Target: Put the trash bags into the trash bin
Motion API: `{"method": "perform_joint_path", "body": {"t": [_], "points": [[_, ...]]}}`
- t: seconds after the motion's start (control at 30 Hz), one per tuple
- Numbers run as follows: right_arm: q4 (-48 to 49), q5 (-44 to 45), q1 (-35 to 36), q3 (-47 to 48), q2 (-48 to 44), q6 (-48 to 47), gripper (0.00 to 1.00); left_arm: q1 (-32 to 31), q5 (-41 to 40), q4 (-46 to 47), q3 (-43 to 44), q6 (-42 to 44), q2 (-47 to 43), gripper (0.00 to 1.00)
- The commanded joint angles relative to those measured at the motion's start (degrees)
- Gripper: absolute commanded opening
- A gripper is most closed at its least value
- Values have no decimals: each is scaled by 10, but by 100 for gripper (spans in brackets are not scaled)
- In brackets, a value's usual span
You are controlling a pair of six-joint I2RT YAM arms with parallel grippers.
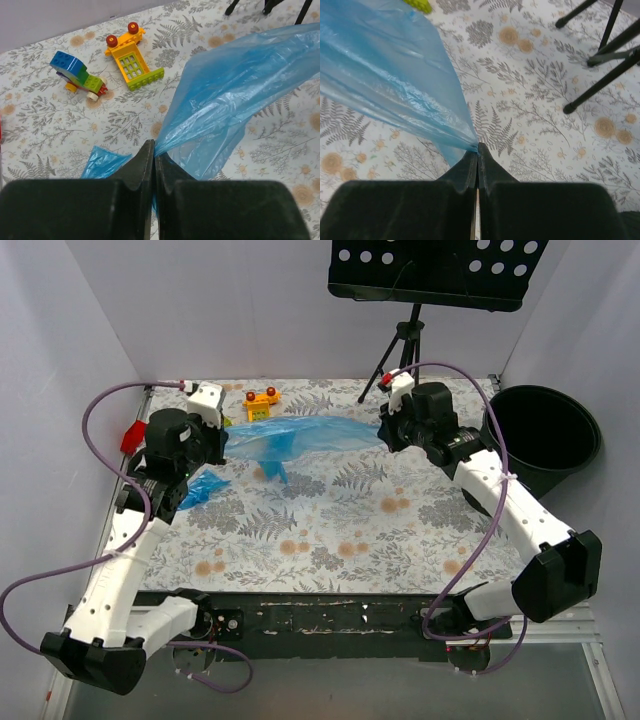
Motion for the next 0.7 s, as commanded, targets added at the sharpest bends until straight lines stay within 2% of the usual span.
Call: {"method": "perform_joint_path", "body": {"t": [0.0,0.07,0.13,0.2,0.23,0.3,0.33,0.4,0.53,0.67], "points": [[3,-32,16,45,-17,46,1,25,45,7,11,-72,-35,0],[5,-54,16,39,-21,43,1,28,60,7,16,-73,-34,0],[16,-85,16,23,-30,42,1,28,121,7,26,-67,-31,0],[24,-173,18,15,-33,7,4,28,185,13,39,-81,-23,0],[24,-213,23,19,-33,-11,16,29,212,19,46,-86,-18,0],[32,-239,41,25,-40,-45,54,28,254,30,68,-91,-1,1],[34,-245,51,34,-42,-73,67,28,265,31,81,-86,10,0],[30,-233,80,62,-37,-123,81,28,276,28,109,-69,31,0],[28,-213,115,103,-11,-193,84,28,303,30,149,-16,55,0],[64,-230,119,114,15,-194,84,28,335,33,169,17,63,0]]}}
